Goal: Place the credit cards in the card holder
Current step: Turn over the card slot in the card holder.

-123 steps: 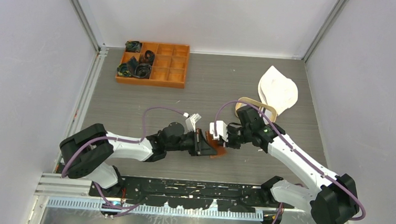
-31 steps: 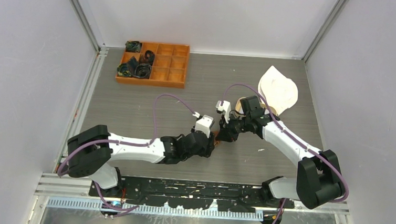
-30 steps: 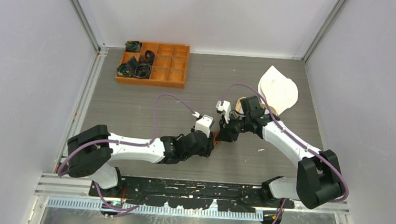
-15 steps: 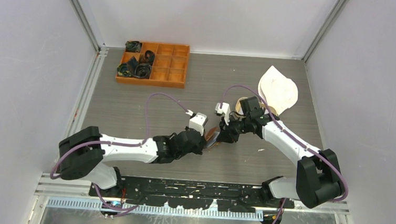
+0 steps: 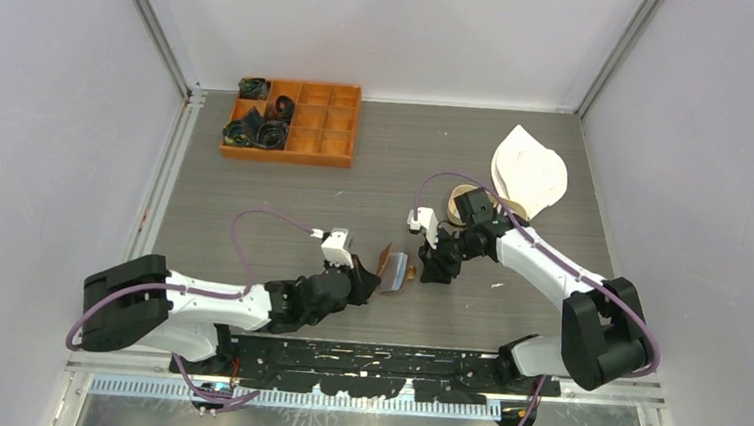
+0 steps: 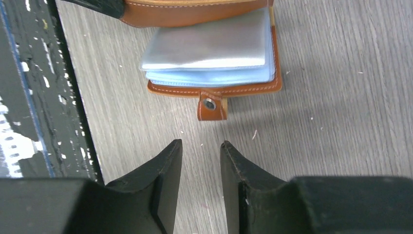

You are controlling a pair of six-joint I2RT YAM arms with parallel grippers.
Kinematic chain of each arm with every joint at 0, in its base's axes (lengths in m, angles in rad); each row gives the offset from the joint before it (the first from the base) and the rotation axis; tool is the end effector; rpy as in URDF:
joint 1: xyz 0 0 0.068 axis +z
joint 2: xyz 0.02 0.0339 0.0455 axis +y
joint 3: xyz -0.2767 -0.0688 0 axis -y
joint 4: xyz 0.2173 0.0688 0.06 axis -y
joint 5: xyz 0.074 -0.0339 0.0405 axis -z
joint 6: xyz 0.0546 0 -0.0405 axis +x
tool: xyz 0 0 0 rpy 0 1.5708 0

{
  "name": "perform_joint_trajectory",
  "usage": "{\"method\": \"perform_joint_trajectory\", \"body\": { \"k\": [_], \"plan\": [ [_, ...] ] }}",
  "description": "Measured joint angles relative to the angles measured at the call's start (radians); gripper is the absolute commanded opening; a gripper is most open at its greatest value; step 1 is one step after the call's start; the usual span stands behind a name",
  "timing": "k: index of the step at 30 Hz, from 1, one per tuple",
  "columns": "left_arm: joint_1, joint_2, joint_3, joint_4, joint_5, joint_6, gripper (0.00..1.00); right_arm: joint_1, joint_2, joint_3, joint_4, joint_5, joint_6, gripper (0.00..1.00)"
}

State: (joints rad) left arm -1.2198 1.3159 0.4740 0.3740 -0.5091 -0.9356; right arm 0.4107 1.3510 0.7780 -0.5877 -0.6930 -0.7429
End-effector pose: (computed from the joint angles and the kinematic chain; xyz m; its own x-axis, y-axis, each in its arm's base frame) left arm 0.1104 -0.2240 0.2043 -0.6316 -0.3192 -0.7065 0.2729 0.7614 -0.5880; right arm 0.1887 0.1202 0.2098 -0.2535 -0.6780 -0.6899 -0.9670 0.1969 0.1618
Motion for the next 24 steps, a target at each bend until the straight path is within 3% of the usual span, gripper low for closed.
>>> {"method": "perform_joint_trajectory", "body": {
  "k": [5, 13, 17, 24],
  "plan": [
    [-0.045, -0.027, -0.043, 0.023, -0.093, -0.074, 0.0, -0.01, -0.018, 0.051, -0.017, -0.064, 0.091, 0.44],
    [-0.097, -0.027, -0.035, 0.009, -0.186, -0.102, 0.0, -0.016, -0.077, 0.025, 0.183, -0.211, 0.398, 0.13],
    [-0.097, -0.027, -0.047, 0.029, -0.208, -0.114, 0.0, -0.005, 0.042, 0.056, 0.196, -0.158, 0.507, 0.07],
    [-0.097, -0.027, -0.07, 0.05, -0.232, -0.153, 0.0, 0.014, 0.219, 0.155, 0.132, 0.016, 0.613, 0.06]
  ]
}}
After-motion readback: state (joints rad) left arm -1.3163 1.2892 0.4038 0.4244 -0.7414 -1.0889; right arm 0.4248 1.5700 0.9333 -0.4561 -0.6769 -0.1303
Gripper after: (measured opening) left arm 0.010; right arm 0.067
